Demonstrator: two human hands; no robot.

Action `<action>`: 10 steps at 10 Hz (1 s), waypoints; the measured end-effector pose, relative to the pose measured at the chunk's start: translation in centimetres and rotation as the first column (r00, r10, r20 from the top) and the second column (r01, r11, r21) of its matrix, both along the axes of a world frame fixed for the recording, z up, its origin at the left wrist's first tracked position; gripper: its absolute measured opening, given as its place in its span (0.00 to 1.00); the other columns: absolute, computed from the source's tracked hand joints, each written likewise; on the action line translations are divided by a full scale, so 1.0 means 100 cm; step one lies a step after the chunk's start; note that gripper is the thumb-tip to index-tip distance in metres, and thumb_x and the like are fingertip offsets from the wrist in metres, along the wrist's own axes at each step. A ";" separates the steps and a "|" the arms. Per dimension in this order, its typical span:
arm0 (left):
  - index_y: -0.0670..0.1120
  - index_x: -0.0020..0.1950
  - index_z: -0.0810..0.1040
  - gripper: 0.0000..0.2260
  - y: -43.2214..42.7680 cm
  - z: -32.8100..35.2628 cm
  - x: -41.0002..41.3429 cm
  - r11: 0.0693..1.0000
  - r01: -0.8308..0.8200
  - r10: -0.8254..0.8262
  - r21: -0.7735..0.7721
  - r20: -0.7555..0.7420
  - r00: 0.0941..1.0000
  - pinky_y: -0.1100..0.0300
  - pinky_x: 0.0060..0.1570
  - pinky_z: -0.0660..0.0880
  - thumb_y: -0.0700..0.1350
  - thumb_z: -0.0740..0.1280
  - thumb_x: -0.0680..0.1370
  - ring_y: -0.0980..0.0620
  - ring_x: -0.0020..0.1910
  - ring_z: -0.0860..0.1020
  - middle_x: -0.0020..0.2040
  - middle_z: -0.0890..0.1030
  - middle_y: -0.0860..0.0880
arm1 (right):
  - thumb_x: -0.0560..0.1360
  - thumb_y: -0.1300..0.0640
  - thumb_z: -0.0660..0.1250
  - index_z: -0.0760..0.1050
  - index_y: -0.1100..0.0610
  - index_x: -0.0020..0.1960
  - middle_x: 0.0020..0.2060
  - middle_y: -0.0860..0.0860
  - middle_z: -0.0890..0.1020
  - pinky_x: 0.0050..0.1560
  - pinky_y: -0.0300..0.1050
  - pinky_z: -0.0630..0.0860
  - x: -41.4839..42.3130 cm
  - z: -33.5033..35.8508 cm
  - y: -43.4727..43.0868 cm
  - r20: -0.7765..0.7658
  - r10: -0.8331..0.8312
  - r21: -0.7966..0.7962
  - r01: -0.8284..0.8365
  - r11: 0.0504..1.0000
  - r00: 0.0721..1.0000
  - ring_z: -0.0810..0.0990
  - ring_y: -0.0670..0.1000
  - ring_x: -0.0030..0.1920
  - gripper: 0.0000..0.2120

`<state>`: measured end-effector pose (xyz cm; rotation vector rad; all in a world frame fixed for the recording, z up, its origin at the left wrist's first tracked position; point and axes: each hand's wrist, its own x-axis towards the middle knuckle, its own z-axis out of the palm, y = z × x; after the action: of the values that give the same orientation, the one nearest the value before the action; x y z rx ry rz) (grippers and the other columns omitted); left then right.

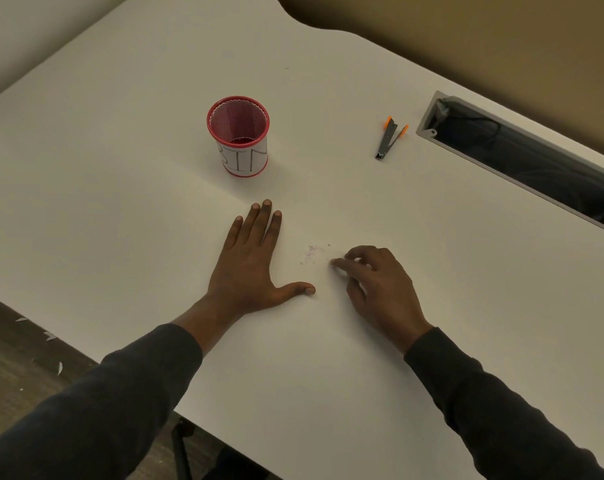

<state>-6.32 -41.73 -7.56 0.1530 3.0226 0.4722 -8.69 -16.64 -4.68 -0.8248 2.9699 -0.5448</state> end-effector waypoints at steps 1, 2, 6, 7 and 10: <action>0.43 0.85 0.46 0.61 0.000 0.000 0.000 1.000 -0.003 0.003 -0.003 -0.001 1.000 0.42 0.83 0.48 0.85 0.48 0.66 0.45 0.85 0.42 0.86 0.43 0.44 | 0.77 0.59 0.66 0.81 0.48 0.57 0.53 0.44 0.78 0.49 0.38 0.71 0.002 0.002 -0.001 0.111 -0.150 -0.137 0.165 0.977 0.982 0.75 0.46 0.54 0.12; 0.43 0.85 0.45 0.61 0.000 0.000 0.000 1.000 -0.004 0.004 -0.016 0.008 1.000 0.43 0.83 0.48 0.86 0.47 0.66 0.46 0.85 0.41 0.86 0.42 0.44 | 0.77 0.56 0.66 0.81 0.48 0.54 0.50 0.43 0.79 0.49 0.37 0.72 0.000 0.001 -0.004 0.202 -0.232 -0.221 0.275 0.936 0.951 0.77 0.45 0.51 0.08; 0.43 0.85 0.44 0.61 0.000 0.000 0.000 1.000 -0.003 0.003 -0.014 0.004 1.000 0.43 0.83 0.48 0.86 0.48 0.66 0.46 0.85 0.41 0.86 0.42 0.44 | 0.74 0.43 0.70 0.75 0.48 0.47 0.45 0.44 0.76 0.45 0.44 0.74 -0.009 0.008 -0.040 0.301 -0.407 -0.005 0.428 0.904 0.862 0.76 0.47 0.47 0.10; 0.43 0.85 0.45 0.61 0.000 0.001 0.000 1.000 -0.007 0.007 -0.008 -0.002 1.000 0.43 0.83 0.47 0.85 0.49 0.66 0.46 0.85 0.42 0.86 0.43 0.44 | 0.74 0.45 0.70 0.76 0.50 0.48 0.45 0.46 0.76 0.43 0.42 0.70 -0.010 0.012 -0.045 0.320 -0.425 0.017 0.443 0.896 0.847 0.76 0.48 0.47 0.09; 0.43 0.85 0.46 0.61 0.000 0.001 0.000 1.000 -0.002 0.002 0.004 -0.008 1.000 0.42 0.83 0.49 0.85 0.47 0.67 0.45 0.85 0.42 0.86 0.43 0.43 | 0.76 0.51 0.68 0.76 0.50 0.45 0.42 0.44 0.77 0.42 0.42 0.66 -0.013 0.017 -0.049 0.361 -0.414 0.061 0.421 0.905 0.836 0.73 0.46 0.44 0.04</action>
<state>-6.30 -41.69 -7.50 0.1532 3.0305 0.4782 -9.96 -21.55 -3.02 -0.0385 2.7815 -0.6549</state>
